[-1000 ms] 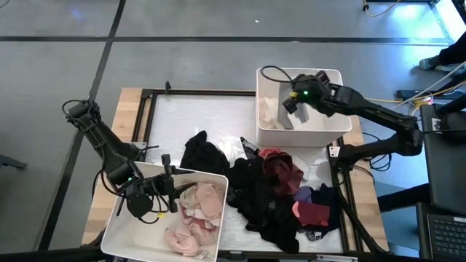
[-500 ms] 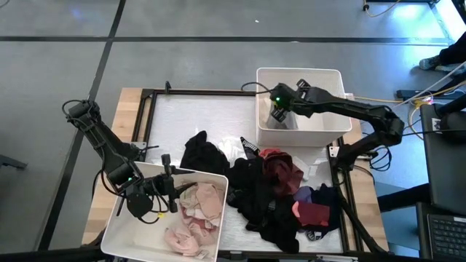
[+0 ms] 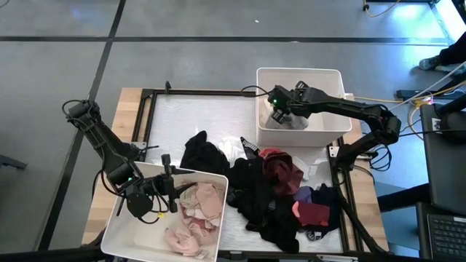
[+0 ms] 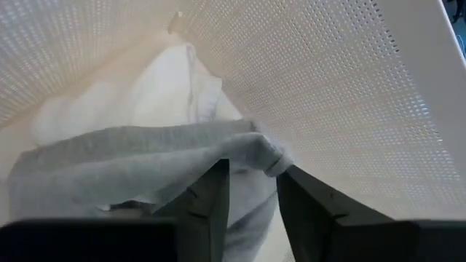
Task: Sort clothes
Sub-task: Put the gray pants into the top white bin, then put the maroon shirt into the bottom white bin
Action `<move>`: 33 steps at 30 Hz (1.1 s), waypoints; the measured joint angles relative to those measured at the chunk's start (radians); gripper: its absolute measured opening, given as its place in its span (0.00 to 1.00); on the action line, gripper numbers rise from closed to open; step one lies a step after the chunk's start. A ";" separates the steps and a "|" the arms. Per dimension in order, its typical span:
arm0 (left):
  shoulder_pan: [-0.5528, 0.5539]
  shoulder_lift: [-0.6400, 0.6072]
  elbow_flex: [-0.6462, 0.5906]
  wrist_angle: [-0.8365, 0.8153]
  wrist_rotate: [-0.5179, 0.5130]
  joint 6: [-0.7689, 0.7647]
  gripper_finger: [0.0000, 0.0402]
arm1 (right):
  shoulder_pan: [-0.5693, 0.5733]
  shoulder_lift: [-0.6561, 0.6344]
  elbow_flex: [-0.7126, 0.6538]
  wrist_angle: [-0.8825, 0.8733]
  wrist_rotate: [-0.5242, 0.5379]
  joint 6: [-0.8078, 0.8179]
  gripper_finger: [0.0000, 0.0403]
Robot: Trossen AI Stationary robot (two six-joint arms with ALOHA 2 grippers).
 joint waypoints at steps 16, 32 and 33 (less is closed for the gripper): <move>0.000 0.000 0.000 0.001 0.000 0.006 0.39 | 0.065 -0.009 0.197 -0.281 -0.063 0.057 0.43; 0.000 0.000 0.000 0.002 0.000 -0.005 0.39 | 0.608 -0.009 0.440 -0.414 -0.195 0.295 0.43; 0.000 0.000 0.000 0.002 0.000 -0.005 0.39 | 0.647 -0.009 0.436 -0.414 -0.201 0.317 0.43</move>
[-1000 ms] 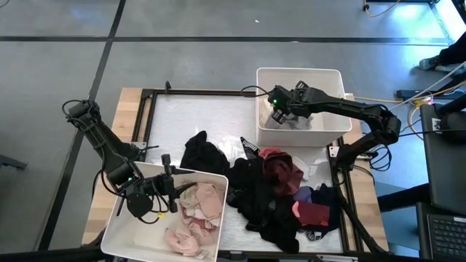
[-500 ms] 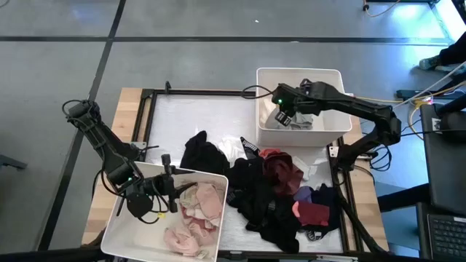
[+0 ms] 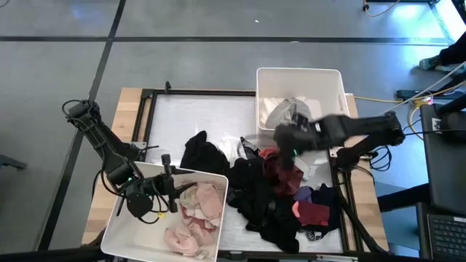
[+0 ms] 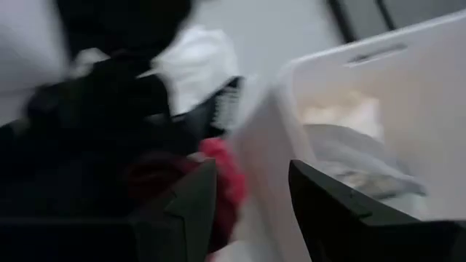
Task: Sort clothes
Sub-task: Put the maroon shirt into the bottom white bin
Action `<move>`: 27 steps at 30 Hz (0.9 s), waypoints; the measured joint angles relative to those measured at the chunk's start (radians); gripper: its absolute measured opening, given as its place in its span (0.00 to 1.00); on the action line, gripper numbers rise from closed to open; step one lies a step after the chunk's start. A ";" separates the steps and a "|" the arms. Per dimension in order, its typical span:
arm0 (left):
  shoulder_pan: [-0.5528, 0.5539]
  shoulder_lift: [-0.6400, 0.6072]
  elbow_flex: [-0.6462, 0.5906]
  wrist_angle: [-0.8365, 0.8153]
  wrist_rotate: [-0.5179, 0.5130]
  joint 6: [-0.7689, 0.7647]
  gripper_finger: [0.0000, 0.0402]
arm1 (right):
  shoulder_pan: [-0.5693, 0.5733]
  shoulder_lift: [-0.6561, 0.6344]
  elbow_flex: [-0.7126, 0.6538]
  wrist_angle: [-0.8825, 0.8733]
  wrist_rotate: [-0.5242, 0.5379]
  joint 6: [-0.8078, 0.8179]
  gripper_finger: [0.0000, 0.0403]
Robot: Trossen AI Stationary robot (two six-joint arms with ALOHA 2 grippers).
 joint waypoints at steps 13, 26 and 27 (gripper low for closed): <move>0.000 0.000 0.000 0.000 0.000 0.000 0.39 | 0.367 0.001 -0.261 0.046 0.061 0.316 0.43; 0.000 0.000 0.000 0.000 0.000 0.000 0.39 | 0.396 0.001 -0.551 0.314 0.165 0.320 0.43; 0.000 0.000 0.000 0.000 0.000 0.000 0.39 | 0.392 0.001 -0.571 0.333 0.179 0.319 0.43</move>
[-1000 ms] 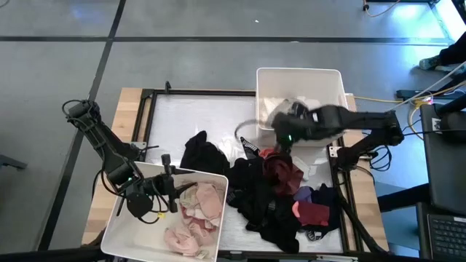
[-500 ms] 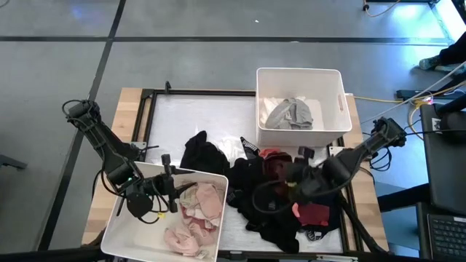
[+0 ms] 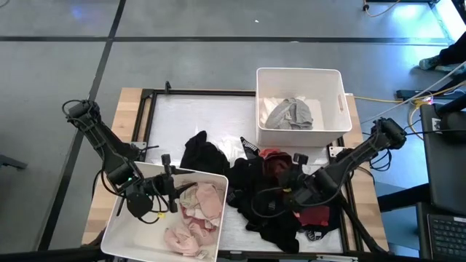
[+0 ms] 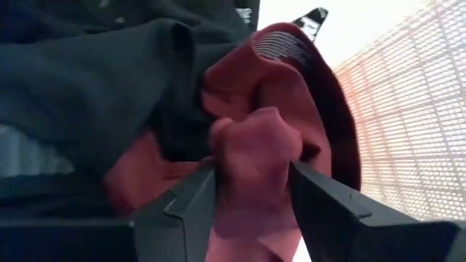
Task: Sort clothes
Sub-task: Put the maroon shirt into the bottom white bin
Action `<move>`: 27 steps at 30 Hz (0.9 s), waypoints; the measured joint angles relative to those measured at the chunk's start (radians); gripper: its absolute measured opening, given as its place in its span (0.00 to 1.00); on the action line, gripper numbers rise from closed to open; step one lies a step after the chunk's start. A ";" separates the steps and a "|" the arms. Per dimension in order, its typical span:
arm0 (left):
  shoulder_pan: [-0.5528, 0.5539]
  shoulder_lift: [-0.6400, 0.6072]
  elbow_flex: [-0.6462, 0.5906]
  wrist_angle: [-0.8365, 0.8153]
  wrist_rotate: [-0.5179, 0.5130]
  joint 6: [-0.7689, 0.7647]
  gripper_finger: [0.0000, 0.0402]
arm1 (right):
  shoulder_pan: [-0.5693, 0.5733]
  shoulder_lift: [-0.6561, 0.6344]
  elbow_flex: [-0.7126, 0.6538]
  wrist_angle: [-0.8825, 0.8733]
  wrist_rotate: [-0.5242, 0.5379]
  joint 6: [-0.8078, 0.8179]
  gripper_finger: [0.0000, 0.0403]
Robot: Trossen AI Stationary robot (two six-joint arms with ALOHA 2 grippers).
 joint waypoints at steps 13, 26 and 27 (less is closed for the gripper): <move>0.000 0.000 0.000 0.000 0.000 0.000 0.39 | -0.126 0.013 -0.223 0.195 0.057 -0.005 0.43; 0.000 0.000 0.000 0.000 0.000 0.000 0.39 | -0.223 0.013 -0.318 0.305 -0.088 -0.087 0.07; 0.000 0.000 0.000 0.000 0.000 0.000 0.39 | -0.222 0.013 -0.318 0.305 -0.079 -0.101 0.04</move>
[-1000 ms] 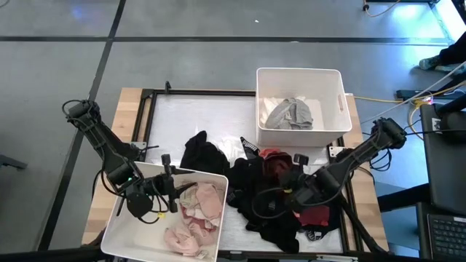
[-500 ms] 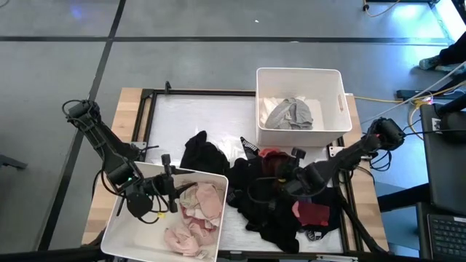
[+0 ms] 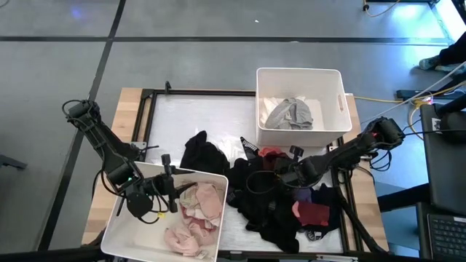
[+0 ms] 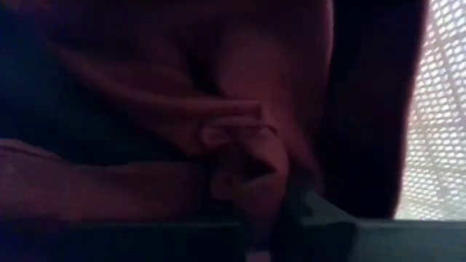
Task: Sort clothes
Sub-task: Put the maroon shirt into the bottom white bin
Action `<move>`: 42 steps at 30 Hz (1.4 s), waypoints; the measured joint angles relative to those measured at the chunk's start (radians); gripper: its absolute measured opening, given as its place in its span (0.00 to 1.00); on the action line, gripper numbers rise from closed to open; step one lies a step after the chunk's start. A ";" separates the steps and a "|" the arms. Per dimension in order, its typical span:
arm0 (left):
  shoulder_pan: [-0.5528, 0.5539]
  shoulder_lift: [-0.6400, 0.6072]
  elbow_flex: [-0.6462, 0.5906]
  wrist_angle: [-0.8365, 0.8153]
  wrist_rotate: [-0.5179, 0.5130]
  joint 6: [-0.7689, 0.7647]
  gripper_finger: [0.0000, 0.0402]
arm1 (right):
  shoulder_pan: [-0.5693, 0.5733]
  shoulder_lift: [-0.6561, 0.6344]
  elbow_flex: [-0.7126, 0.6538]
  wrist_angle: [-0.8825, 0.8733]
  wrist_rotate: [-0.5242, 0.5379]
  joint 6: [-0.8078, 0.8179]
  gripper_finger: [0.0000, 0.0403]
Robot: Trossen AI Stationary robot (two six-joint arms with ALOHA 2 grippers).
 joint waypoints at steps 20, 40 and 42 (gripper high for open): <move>0.000 0.000 0.000 0.000 0.000 0.000 0.39 | 0.002 0.000 0.321 -0.209 0.135 -0.147 0.02; 0.000 0.000 0.000 0.000 0.000 0.005 0.39 | 0.002 -0.001 0.610 0.043 0.236 -0.555 0.05; 0.000 0.000 0.000 0.000 0.000 0.005 0.39 | 0.002 -0.001 0.623 0.092 0.235 -0.609 0.05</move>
